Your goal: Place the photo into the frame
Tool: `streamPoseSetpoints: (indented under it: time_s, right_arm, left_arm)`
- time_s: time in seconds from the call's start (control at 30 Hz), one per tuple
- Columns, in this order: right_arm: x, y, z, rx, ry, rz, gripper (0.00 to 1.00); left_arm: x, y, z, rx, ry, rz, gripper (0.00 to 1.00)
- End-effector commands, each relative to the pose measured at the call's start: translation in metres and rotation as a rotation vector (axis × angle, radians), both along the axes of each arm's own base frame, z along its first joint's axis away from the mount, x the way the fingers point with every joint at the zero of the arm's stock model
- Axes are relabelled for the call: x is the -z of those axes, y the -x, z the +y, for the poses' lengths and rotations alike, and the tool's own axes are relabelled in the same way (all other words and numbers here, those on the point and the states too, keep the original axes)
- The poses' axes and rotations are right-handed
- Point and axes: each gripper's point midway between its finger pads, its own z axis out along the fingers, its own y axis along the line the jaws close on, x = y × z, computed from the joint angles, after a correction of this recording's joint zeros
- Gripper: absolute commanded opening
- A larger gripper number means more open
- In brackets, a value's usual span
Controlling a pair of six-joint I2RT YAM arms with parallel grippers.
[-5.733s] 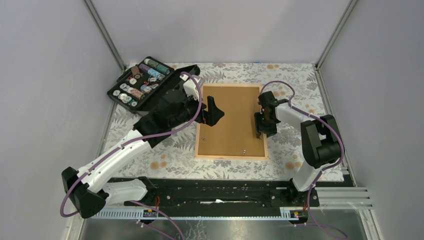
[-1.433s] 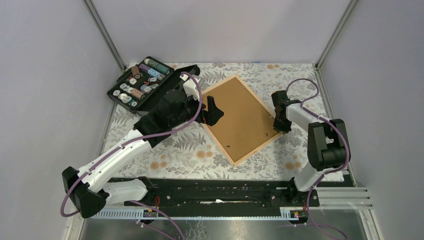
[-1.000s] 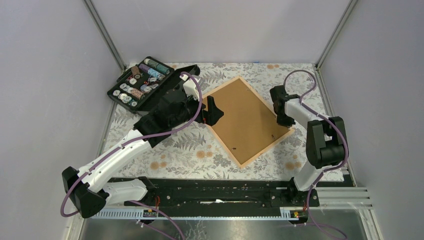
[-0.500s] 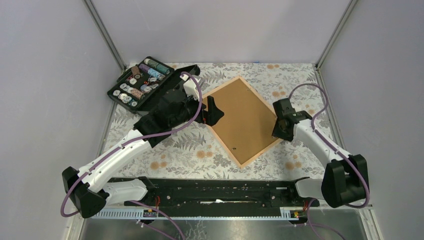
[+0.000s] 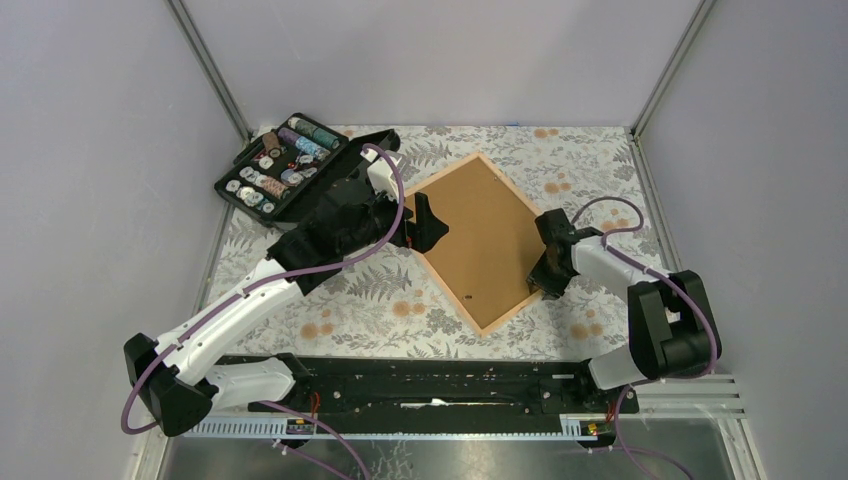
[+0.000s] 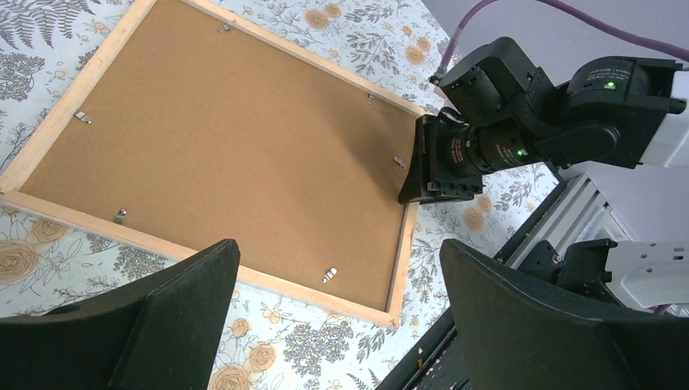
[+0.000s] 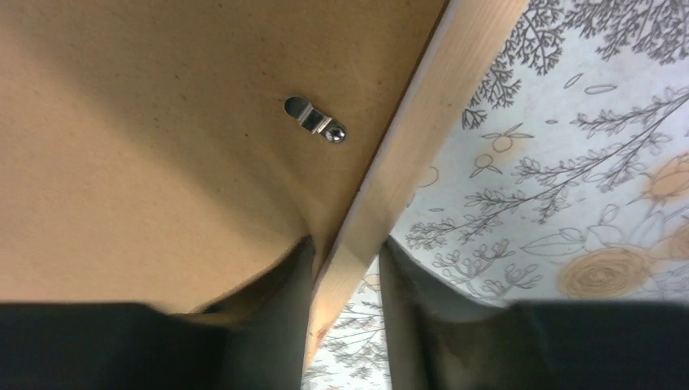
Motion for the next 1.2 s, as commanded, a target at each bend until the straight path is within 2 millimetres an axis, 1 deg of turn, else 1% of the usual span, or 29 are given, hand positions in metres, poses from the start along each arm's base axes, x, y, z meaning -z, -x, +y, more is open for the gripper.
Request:
streamPoseSetpoints:
  time_s: [0.0, 0.03, 0.07, 0.13, 0.2, 0.27, 0.4, 0.47, 0.5, 0.57, 0.67, 0.7, 0.73, 0.83, 0.9, 1.03, 1.17]
  right_arm:
    - [0.016, -0.001, -0.011, 0.0, 0.061, 0.03, 0.19]
    - [0.016, -0.001, -0.016, -0.037, 0.088, 0.033, 0.03]
    - [0.014, -0.002, -0.025, -0.06, 0.144, 0.035, 0.0]
    - [0.008, -0.004, -0.048, -0.073, 0.274, 0.036, 0.0]
    - [-0.001, -0.013, -0.067, -0.115, 0.388, 0.003, 0.0]
    - [-0.007, -0.024, -0.071, -0.189, 0.42, -0.036, 0.0]
    - [-0.026, -0.049, -0.071, -0.311, 0.454, -0.145, 0.0]
    - [-0.033, -0.059, -0.065, -0.397, 0.442, -0.191, 0.0]
    - [-0.034, -0.062, -0.059, -0.449, 0.415, -0.206, 0.0]
    - [-0.036, -0.065, -0.039, -0.531, 0.315, -0.24, 0.0]
    - [-0.041, -0.065, 0.003, -0.639, 0.103, -0.333, 0.0]
    - [-0.042, -0.065, 0.011, -0.655, 0.067, -0.356, 0.0]
    - [-0.043, -0.065, 0.014, -0.66, 0.05, -0.369, 0.0]
    - [-0.038, -0.065, 0.01, -0.655, 0.069, -0.353, 0.0]
    - [-0.035, -0.066, 0.013, -0.665, 0.053, -0.33, 0.0]
    - [-0.035, -0.078, 0.007, -0.584, 0.094, -0.319, 0.0]
    - [-0.042, -0.091, 0.009, -0.549, 0.09, -0.335, 0.0]
  left_arm:
    - [-0.026, 0.002, 0.002, 0.005, 0.058, -0.058, 0.99]
    - [-0.027, 0.002, 0.002, 0.008, 0.061, -0.057, 0.99]
    - [-0.028, 0.003, 0.001, 0.011, 0.064, -0.059, 0.99]
    - [-0.029, 0.004, 0.001, 0.017, 0.069, -0.06, 0.99]
    - [-0.03, 0.005, 0.0, 0.023, 0.071, -0.058, 0.99]
    - [-0.029, 0.006, -0.001, 0.028, 0.074, -0.056, 0.99]
    - [-0.028, 0.004, -0.001, 0.022, 0.069, -0.054, 0.99]
    - [-0.027, 0.004, 0.0, 0.019, 0.068, -0.053, 0.99]
    - [-0.027, 0.004, -0.001, 0.02, 0.067, -0.052, 0.99]
    - [-0.026, 0.004, -0.001, 0.018, 0.066, -0.052, 0.99]
    - [-0.025, 0.004, -0.001, 0.02, 0.064, -0.046, 0.99]
    - [-0.025, 0.003, -0.001, 0.019, 0.065, -0.046, 0.99]
    - [-0.025, 0.003, -0.001, 0.018, 0.065, -0.046, 0.99]
    - [-0.024, 0.003, -0.001, 0.016, 0.064, -0.046, 0.99]
    - [-0.024, 0.003, -0.001, 0.017, 0.063, -0.044, 0.99]
    - [-0.022, 0.001, -0.001, 0.012, 0.058, -0.043, 0.99]
    - [-0.02, -0.001, -0.001, 0.005, 0.051, -0.044, 0.99]
